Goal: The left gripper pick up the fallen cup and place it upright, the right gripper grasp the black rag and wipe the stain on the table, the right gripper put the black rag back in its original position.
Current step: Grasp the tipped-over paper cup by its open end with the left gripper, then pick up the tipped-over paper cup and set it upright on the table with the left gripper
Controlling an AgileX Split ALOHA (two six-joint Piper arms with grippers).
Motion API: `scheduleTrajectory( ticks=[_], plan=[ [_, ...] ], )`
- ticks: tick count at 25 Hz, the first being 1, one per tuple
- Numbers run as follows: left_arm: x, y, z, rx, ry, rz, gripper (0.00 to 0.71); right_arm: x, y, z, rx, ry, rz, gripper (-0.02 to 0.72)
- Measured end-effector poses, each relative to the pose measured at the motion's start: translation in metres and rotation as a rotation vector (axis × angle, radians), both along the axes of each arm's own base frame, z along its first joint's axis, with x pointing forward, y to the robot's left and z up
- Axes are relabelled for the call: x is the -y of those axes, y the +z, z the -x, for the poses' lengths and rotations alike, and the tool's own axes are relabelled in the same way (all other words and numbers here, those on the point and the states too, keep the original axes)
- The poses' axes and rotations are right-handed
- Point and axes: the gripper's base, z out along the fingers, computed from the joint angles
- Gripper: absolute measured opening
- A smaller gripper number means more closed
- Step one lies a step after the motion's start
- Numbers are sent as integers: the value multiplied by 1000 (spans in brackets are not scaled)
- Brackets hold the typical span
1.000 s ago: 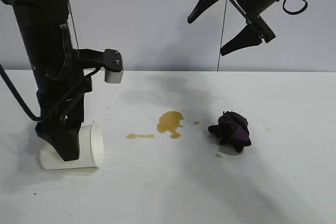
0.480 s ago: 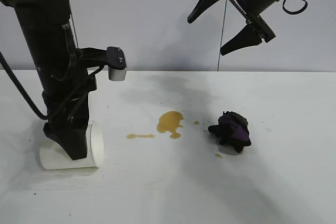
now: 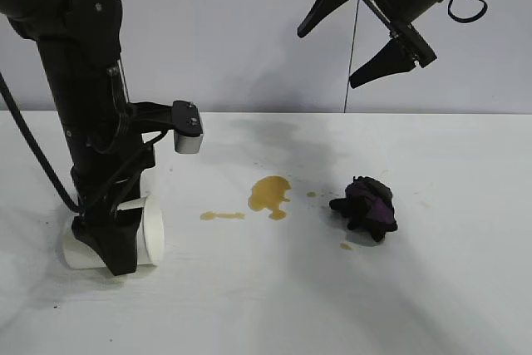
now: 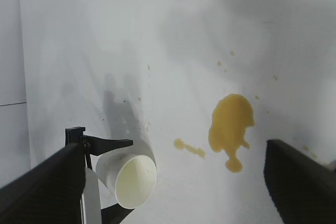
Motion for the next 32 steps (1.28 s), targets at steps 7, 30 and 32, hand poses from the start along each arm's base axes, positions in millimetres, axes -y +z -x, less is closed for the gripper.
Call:
scheduleTrajectory(
  ticks=[7, 30, 32],
  plan=[
    [0, 0, 0, -1, -18, 0, 474, 0, 0, 0, 0, 0, 0, 641],
    [-51, 124, -39, 197, 188, 515, 460, 0, 0, 0, 1, -1, 1, 641],
    [-67, 130, -45, 193, 229, 636, 459, 0, 0, 0, 1, -1, 1, 641]
  ],
)
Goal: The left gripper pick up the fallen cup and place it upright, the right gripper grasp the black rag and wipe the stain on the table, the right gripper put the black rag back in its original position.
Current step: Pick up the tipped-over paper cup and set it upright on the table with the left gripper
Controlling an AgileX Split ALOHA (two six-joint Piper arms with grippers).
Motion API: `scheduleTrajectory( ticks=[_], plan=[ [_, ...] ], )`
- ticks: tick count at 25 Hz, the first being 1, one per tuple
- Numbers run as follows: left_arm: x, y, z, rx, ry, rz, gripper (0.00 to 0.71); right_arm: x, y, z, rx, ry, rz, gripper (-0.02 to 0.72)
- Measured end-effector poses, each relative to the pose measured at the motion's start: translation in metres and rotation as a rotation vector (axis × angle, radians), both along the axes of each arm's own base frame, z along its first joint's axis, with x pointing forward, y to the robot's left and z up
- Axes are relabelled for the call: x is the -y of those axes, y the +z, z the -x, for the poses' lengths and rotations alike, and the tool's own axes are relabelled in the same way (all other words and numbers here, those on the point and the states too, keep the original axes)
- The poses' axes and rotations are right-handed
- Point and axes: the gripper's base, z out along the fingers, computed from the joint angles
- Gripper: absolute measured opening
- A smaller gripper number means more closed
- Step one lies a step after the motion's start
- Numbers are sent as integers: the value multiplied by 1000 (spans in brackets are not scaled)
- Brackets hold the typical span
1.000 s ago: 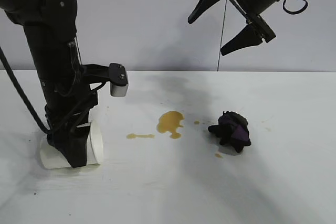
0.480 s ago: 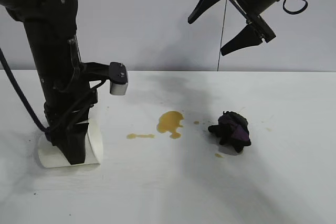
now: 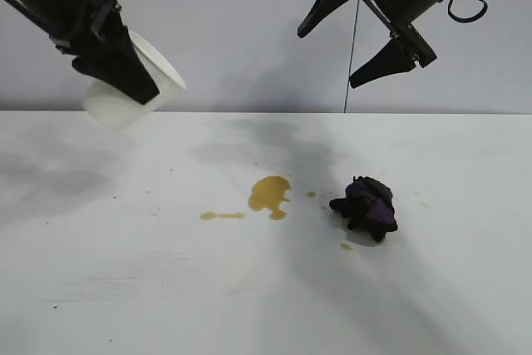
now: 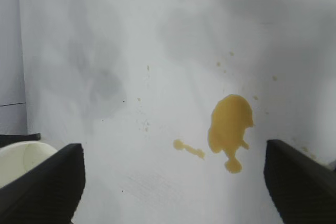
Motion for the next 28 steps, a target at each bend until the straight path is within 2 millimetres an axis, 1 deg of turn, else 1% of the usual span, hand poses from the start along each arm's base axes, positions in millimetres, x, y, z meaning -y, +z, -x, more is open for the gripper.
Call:
scheduleTrajectory(
  ticks=[3, 6, 11, 14, 16, 18, 21, 26, 28],
  plan=[
    [-18, 1, -4, 36, 11, 134, 459, 0, 0, 0, 0, 0, 0, 641],
    [-26, -8, -1, 83, 0, 218, 459, 0, 0, 0, 1, -1, 0, 641],
    [-23, -36, 13, 170, -30, 322, 459, 0, 0, -1, 6, -4, 3, 641],
    [-24, -51, 19, 229, 22, 370, 459, 0, 0, -1, 9, -7, 3, 641],
    [-25, -60, 23, 270, 55, 371, 459, 1, 0, -1, 12, -9, 4, 641],
    [-27, -70, 29, 301, 45, 338, 459, 1, 0, -1, 13, -9, 5, 641],
    [-27, -89, 30, 268, 46, 331, 459, 1, 0, -1, 13, -9, 5, 641],
    [-25, -130, 29, 151, 49, 357, 459, 1, 0, -1, 14, -9, 6, 641],
    [-24, -139, 29, 133, 40, 363, 459, 1, 0, -1, 14, -8, 10, 641]
  ],
)
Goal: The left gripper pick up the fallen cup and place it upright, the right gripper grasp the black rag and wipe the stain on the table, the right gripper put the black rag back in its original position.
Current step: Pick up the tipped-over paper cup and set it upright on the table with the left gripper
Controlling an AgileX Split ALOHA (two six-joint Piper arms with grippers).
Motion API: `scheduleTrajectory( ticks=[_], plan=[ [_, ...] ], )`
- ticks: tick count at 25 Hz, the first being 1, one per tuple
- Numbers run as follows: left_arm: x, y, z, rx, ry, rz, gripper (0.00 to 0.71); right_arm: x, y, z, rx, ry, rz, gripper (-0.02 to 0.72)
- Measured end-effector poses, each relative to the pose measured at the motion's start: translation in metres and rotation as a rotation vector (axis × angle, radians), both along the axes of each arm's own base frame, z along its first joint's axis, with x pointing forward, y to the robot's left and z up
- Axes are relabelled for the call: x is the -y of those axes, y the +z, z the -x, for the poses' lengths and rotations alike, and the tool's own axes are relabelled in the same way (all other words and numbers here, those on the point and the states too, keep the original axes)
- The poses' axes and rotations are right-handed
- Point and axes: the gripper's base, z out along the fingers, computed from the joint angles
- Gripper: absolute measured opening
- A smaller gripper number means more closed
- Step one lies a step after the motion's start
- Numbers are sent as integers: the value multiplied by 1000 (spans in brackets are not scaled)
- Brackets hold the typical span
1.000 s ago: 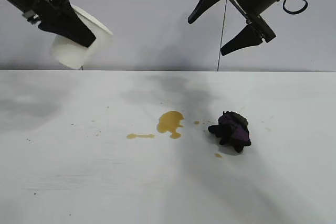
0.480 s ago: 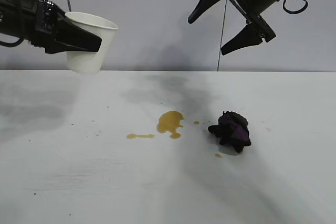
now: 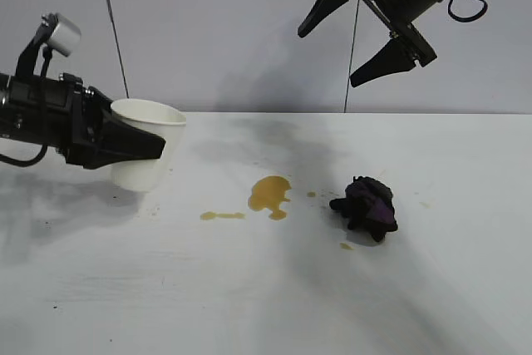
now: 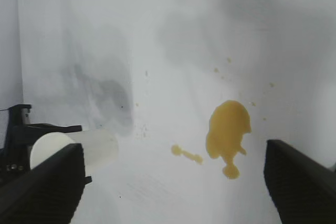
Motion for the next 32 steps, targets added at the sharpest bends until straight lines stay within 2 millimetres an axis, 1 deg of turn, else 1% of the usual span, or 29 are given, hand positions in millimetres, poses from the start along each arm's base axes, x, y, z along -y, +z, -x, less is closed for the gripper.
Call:
scheduleTrajectory(
  ticks=[3, 12, 17, 32],
  plan=[
    [1, -7, 1, 21, -28, -2, 459, 0, 0, 0, 1, 2, 5, 641],
    [2, -8, 1, 120, -85, -31, 458, 1, -1, 0, 1, 3, 10, 641],
    [2, -23, 2, 101, -100, -34, 458, 1, -1, 0, 2, 2, 10, 641],
    [3, -23, 3, 158, -135, -44, 458, 1, -1, 0, 1, 2, 10, 641]
  ],
)
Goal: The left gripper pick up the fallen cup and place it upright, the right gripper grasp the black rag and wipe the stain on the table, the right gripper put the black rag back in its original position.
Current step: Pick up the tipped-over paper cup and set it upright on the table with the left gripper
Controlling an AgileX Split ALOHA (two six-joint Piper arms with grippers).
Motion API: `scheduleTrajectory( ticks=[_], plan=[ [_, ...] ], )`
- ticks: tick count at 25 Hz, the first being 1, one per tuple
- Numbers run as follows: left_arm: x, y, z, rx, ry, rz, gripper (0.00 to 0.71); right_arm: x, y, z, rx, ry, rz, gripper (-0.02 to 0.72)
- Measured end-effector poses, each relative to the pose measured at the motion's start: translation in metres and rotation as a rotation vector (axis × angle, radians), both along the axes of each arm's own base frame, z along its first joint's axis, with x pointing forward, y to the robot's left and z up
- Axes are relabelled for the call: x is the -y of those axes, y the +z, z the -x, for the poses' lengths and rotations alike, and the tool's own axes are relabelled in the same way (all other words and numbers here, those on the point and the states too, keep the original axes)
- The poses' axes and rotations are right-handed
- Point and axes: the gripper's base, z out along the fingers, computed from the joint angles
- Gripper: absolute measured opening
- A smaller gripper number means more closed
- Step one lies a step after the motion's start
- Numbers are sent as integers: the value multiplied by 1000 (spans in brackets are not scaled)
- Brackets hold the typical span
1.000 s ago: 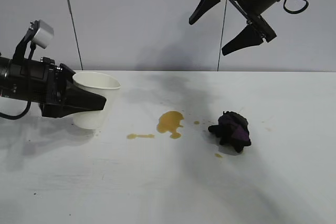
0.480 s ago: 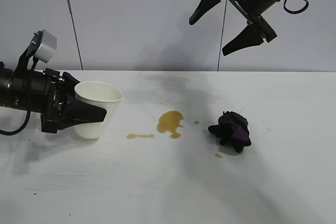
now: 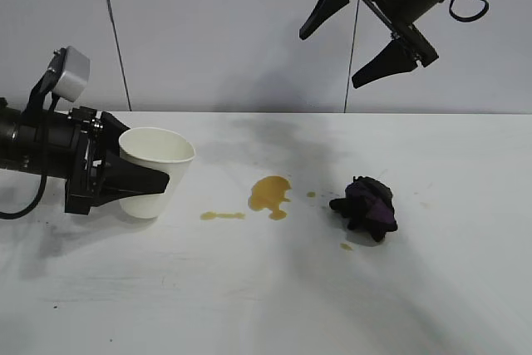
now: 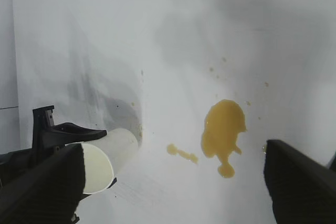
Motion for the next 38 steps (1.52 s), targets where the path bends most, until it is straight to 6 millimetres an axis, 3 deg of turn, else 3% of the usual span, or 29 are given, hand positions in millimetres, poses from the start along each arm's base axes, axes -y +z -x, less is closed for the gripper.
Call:
scheduleTrajectory(
  ticks=[13, 19, 29, 31, 36, 38],
  plan=[
    [-2, -3, -1, 35, -3, -44, 458, 0, 0, 0, 1, 2, 8, 641],
    [0, -18, 1, -37, 1, -5, 458, 0, -1, 2, -16, 17, 8, 641],
    [1, -18, 2, -44, -6, 20, 458, 0, -1, 2, -19, 20, 9, 641],
    [1, -17, 2, -43, -8, 24, 476, 0, -1, 2, -20, 21, 10, 641],
    [1, -17, 2, -43, -9, 26, 615, 0, -1, 3, -21, 22, 10, 641],
    [1, -17, 2, -43, -9, 27, 640, 0, -1, 3, -21, 22, 10, 641]
  ],
)
